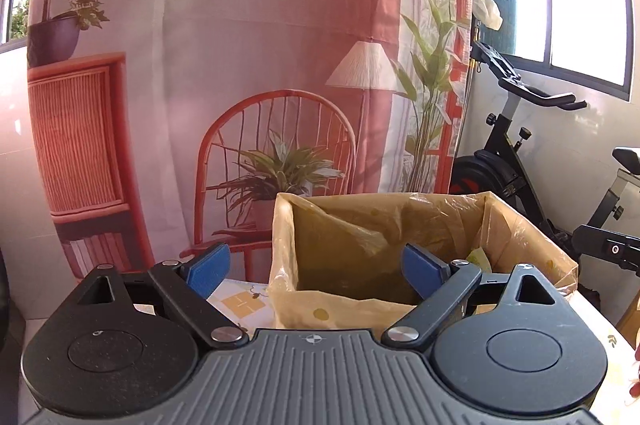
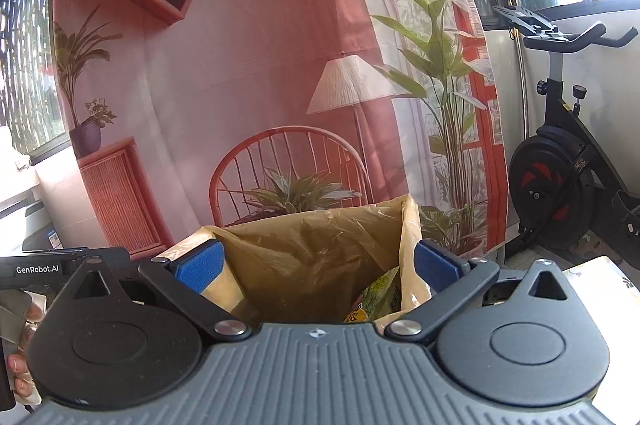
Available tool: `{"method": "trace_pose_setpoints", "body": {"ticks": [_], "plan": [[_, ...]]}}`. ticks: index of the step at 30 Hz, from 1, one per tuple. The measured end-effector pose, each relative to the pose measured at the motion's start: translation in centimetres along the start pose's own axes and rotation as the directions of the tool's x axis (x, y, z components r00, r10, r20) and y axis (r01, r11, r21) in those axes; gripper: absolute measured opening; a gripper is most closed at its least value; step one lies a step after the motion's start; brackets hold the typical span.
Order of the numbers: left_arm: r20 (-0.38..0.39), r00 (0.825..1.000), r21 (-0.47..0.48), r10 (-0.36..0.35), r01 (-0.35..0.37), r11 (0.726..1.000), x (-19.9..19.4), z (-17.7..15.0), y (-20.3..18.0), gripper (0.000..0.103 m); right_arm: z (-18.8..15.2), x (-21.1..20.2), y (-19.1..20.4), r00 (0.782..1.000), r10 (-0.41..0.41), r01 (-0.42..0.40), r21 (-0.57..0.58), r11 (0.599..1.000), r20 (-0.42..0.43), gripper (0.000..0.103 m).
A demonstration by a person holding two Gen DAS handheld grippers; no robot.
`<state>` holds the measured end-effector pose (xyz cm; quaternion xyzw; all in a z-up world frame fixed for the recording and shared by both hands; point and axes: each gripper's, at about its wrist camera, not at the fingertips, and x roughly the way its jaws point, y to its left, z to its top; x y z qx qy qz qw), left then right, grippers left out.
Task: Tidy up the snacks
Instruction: 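Withdraw both grippers from the box back toward the snack pile, then grasp the green chip bag with right gripper while left grasps the red packet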
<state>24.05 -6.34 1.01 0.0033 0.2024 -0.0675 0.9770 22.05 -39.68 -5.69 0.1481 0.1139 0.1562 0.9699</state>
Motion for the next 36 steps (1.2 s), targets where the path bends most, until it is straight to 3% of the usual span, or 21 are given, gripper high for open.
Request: {"method": "trace_pose_setpoints", "body": {"ticks": [3,9,15,19,27,32,36], "plan": [[0.012,1.000,0.009,0.019,-0.019,1.000,-2.3,-1.9,1.0,0.094,-0.9,-1.6,-0.2,1.000,0.027,-0.027,0.000,1.000,0.001,0.103],[-0.040,0.996,0.020,0.085,-0.084,0.996,-5.2,-5.6,2.4,0.093,-3.4,-4.8,-0.4,1.000,0.029,-0.029,-0.010,1.000,0.004,0.103],[-0.132,0.989,-0.013,0.067,-0.069,0.998,-6.9,-9.8,3.4,0.092,-6.9,-6.2,0.6,0.988,0.037,-0.045,-0.048,0.998,-0.147,0.103],[-0.205,0.977,-0.019,0.054,-0.059,0.998,-7.0,-12.6,3.5,0.089,-9.7,-6.4,2.3,0.959,0.031,-0.066,-0.114,0.991,-0.283,0.103],[-0.333,0.943,-0.069,0.006,-0.030,0.997,-6.8,-17.2,3.3,0.085,-15.6,-4.6,4.9,0.866,-0.039,-0.060,-0.180,0.982,-0.498,0.103],[-0.437,0.899,-0.088,-0.042,0.003,0.996,-6.8,-20.3,2.7,0.083,-17.7,-3.9,5.7,0.820,-0.094,-0.051,-0.236,0.970,-0.565,0.103],[-0.512,0.857,-0.058,-0.054,0.028,0.998,-6.6,-22.2,1.9,0.083,-18.6,-3.2,5.2,0.790,-0.074,-0.049,-0.183,0.982,-0.609,0.103]]}}
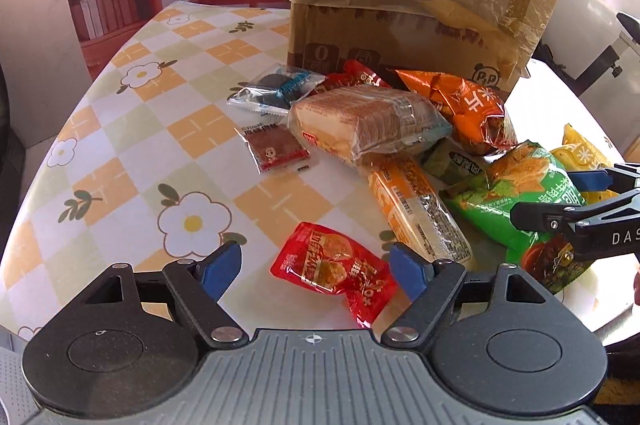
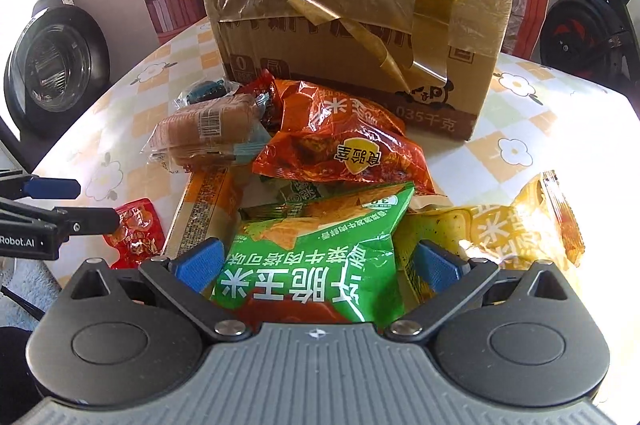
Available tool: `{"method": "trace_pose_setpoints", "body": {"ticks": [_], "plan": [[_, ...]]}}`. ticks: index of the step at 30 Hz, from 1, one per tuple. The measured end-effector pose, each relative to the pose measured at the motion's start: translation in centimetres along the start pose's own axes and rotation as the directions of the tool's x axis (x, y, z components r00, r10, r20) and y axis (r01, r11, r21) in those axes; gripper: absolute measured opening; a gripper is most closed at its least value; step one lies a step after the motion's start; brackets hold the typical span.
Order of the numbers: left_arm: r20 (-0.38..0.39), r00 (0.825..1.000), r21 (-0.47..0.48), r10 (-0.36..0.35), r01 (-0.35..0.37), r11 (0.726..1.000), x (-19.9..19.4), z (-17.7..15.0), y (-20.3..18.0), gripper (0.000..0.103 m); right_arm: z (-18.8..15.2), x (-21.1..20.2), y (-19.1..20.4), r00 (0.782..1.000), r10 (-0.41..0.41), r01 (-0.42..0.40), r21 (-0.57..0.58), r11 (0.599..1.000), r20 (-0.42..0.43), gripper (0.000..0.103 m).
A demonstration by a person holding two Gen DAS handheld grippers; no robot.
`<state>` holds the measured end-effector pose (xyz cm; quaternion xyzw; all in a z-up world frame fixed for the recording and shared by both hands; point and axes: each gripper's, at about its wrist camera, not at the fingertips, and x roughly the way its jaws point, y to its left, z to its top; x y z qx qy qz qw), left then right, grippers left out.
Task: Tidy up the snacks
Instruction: 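Grasp the green chip bag with right gripper while left grasps the red packet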
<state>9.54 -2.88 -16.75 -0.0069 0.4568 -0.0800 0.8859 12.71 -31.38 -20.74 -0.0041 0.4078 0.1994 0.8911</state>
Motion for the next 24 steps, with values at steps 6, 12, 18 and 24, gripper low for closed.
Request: {"method": "trace_pose_setpoints", "body": {"ticks": [6,12,18,24], "plan": [[-0.075,0.997,-0.037,0.008,-0.011,0.999,1.4,-0.6,0.3,0.077,-0.6,0.8,0.0,1.000,0.007,-0.007,0.019,1.000,-0.022,0.098],[-0.088,0.996,-0.022,0.011,-0.013,1.000,2.8,-0.4,-0.7,0.078,-0.6,0.7,-0.1,1.000,0.020,-0.020,0.015,1.000,-0.015,0.097],[-0.070,0.996,0.025,0.045,-0.043,0.999,3.2,-0.2,-1.6,0.067,-0.7,0.7,0.0,1.000,0.029,-0.029,0.018,0.999,-0.007,0.096],[-0.042,0.999,0.042,-0.033,0.034,0.999,2.6,-0.3,-2.1,0.033,-0.7,0.7,0.0,0.999,0.035,-0.034,0.022,0.999,-0.002,0.095]]}}
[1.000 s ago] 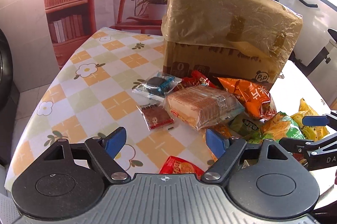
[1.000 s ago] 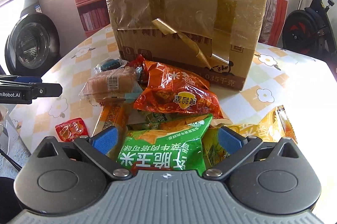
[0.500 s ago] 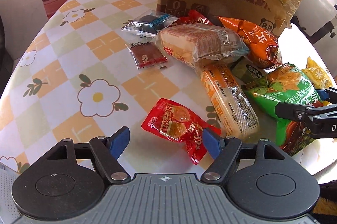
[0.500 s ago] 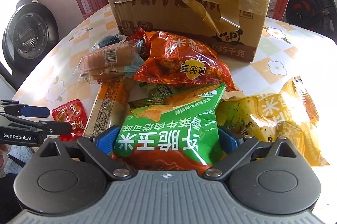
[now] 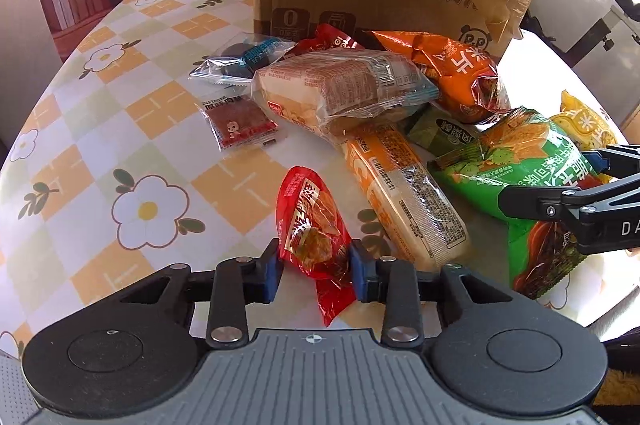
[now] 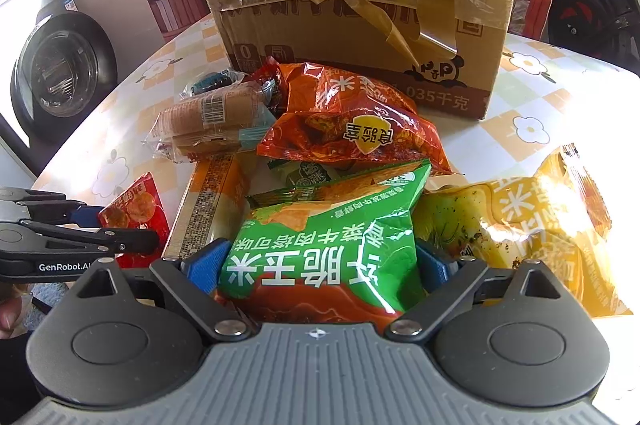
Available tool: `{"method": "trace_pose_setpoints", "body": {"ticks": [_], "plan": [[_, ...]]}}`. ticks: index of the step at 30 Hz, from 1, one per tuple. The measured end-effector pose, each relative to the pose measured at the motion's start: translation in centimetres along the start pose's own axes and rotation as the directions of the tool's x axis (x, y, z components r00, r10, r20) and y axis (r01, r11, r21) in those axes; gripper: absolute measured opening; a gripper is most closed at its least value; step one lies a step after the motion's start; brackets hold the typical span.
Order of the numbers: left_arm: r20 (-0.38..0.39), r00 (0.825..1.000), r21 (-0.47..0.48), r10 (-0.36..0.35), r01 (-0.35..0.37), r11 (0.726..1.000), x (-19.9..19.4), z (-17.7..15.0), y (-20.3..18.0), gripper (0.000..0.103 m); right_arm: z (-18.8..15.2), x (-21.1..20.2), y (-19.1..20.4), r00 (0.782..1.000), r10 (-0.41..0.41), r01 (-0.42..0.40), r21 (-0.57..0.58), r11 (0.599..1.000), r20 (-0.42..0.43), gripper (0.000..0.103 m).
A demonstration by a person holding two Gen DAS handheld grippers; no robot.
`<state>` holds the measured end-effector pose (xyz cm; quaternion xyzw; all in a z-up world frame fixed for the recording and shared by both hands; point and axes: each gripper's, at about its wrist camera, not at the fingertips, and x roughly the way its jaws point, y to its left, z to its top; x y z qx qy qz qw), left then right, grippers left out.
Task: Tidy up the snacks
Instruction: 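Grasp the green chip bag with right gripper while left grasps the red packet, then lift both held snacks over the lined box and open both grippers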
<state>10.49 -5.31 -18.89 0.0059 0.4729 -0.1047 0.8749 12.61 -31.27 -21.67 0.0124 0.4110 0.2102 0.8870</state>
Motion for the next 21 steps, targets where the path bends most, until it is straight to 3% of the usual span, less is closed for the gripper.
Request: {"method": "trace_pose_setpoints", "body": {"ticks": [5,21], "plan": [[0.030,0.999,-0.003,-0.017,0.018,1.000,-0.5,0.0,0.1,0.019,0.0,0.0,0.0,1.000,0.016,-0.016,0.001,1.000,0.002,0.093],[0.167,0.986,-0.085,0.019,-0.004,0.996,-4.0,0.8,1.1,0.019,0.3,-2.3,0.1,0.995,0.089,-0.087,-0.034,0.996,0.051,0.088]]}}
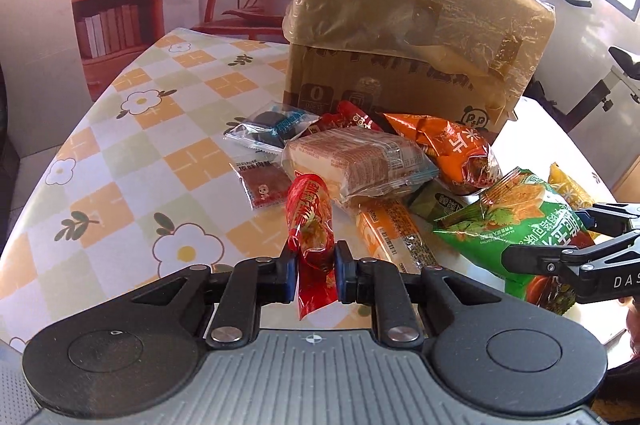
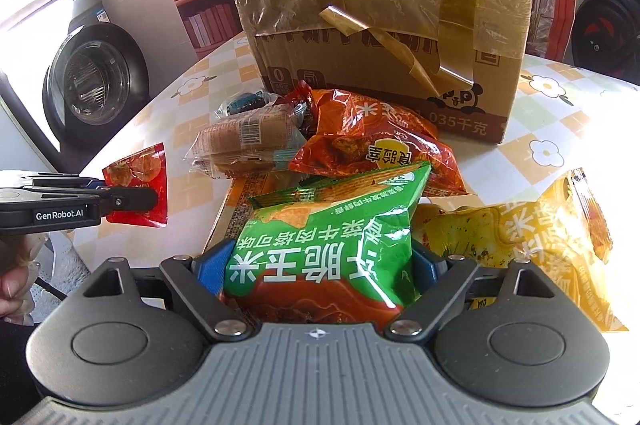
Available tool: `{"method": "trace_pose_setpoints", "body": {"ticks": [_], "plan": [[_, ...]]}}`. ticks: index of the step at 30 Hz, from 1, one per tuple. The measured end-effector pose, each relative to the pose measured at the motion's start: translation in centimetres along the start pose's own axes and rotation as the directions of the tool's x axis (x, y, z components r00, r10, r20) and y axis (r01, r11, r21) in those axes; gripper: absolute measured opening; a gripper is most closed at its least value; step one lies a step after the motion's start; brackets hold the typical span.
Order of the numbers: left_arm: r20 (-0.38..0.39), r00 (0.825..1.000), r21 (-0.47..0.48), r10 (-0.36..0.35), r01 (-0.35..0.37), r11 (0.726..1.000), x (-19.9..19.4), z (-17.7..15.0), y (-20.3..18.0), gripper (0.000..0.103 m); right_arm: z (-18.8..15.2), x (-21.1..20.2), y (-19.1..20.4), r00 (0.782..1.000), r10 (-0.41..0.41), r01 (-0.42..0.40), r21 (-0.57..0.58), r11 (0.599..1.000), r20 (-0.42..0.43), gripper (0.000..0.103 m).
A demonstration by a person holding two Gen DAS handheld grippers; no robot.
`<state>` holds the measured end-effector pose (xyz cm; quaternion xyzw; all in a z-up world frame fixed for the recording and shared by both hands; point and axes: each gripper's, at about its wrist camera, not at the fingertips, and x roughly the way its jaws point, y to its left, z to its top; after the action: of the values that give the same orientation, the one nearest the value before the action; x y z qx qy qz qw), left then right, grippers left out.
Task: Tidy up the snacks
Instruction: 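Lift both held snacks over the lined box and open both grippers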
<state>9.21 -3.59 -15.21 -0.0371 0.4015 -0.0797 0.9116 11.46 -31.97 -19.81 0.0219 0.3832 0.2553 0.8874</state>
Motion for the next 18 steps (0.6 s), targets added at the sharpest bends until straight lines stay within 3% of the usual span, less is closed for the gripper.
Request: {"method": "trace_pose_setpoints", "body": {"ticks": [5,10,14,18], "plan": [[0.055,0.998,0.039,-0.012,0.009,0.999,-1.0,1.0,-0.7,0.019,0.5,-1.6,-0.4,1.000,0.009,-0.009,0.003,1.000,0.028,0.088],[0.121,0.993,0.060,-0.016,0.008,0.998,-2.3,3.3,-0.7,0.019,2.6,-4.5,-1.0,0.987,0.035,-0.033,-0.017,0.999,0.155,0.087],[0.201,0.979,0.087,-0.022,0.004,0.996,-3.7,6.2,-0.9,0.019,5.2,-6.8,-1.6,0.962,0.029,-0.025,-0.019,1.000,0.272,0.087],[0.281,0.959,0.120,-0.045,0.011,0.993,-4.9,9.9,-1.5,0.019,8.6,-8.4,-2.1,0.923,0.033,-0.022,-0.033,0.999,0.384,0.088]]}}
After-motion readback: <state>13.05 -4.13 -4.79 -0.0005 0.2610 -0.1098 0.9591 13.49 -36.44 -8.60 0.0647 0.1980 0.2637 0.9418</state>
